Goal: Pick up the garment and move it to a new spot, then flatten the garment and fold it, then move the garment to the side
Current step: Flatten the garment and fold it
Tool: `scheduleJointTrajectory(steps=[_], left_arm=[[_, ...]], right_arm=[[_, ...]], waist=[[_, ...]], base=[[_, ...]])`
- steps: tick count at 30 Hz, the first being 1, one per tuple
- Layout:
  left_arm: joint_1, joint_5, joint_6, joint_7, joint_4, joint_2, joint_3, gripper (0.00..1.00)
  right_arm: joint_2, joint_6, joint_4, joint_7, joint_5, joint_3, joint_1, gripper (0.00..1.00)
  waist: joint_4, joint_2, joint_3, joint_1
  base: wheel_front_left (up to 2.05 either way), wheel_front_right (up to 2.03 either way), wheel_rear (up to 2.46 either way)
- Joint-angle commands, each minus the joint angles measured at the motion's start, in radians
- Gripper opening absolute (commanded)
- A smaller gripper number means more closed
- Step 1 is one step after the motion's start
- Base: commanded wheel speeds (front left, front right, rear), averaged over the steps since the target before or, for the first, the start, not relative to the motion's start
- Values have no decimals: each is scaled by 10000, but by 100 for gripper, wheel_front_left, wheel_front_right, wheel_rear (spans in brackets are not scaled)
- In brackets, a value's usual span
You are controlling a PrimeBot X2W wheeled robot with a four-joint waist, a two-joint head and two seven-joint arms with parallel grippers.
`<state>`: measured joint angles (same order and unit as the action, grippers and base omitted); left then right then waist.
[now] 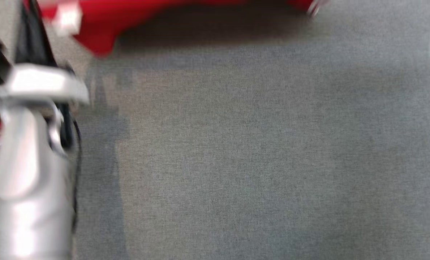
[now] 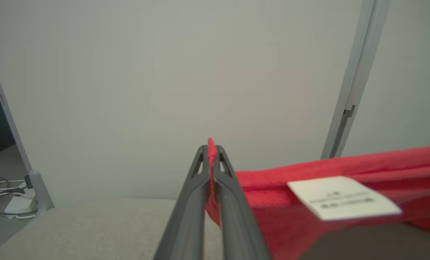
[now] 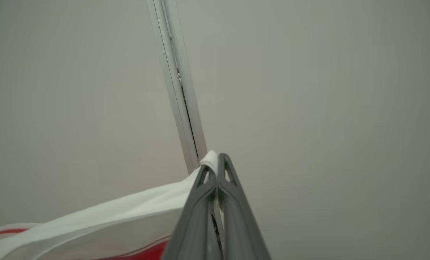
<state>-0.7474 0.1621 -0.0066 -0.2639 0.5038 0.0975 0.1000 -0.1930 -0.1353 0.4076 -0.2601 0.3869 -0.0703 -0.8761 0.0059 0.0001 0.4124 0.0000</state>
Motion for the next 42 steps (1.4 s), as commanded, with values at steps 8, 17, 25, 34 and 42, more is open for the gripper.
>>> scheduleJointTrajectory(steps=[8, 17, 25, 34, 42], left_arm=[[2795, 144, -5, -11, 129, -375, 349, 0], [4939, 873, 327, -13, 129, -409, -31, 0], [6687, 1150, 628, -14, -147, -402, -147, 0], [7861, 1239, 784, -14, -651, -406, -56, 0], [7407, 848, 615, -14, -1240, -418, -380, 0]], right_arm=[[450, 79, -277, -73, 651, 147, 3597, 0], [901, 70, -272, -74, 1114, 127, 6370, 0], [939, 71, -334, -74, 1244, 300, 8033, 0], [798, 71, -768, -75, 1429, 794, 9266, 0], [710, 70, -1361, -75, 1448, 821, 8845, 0]], waist=[[-121, -1, -874, 0], [-272, -1, -2383, 0], [-470, -1, -3739, 0], [-403, -1, -4169, 0], [-302, -1, -3694, 0]], base=[[0, 0, 0], [0, 0, 0], [0, 0, 0], [0, 0, 0], [0, 0, 0]])
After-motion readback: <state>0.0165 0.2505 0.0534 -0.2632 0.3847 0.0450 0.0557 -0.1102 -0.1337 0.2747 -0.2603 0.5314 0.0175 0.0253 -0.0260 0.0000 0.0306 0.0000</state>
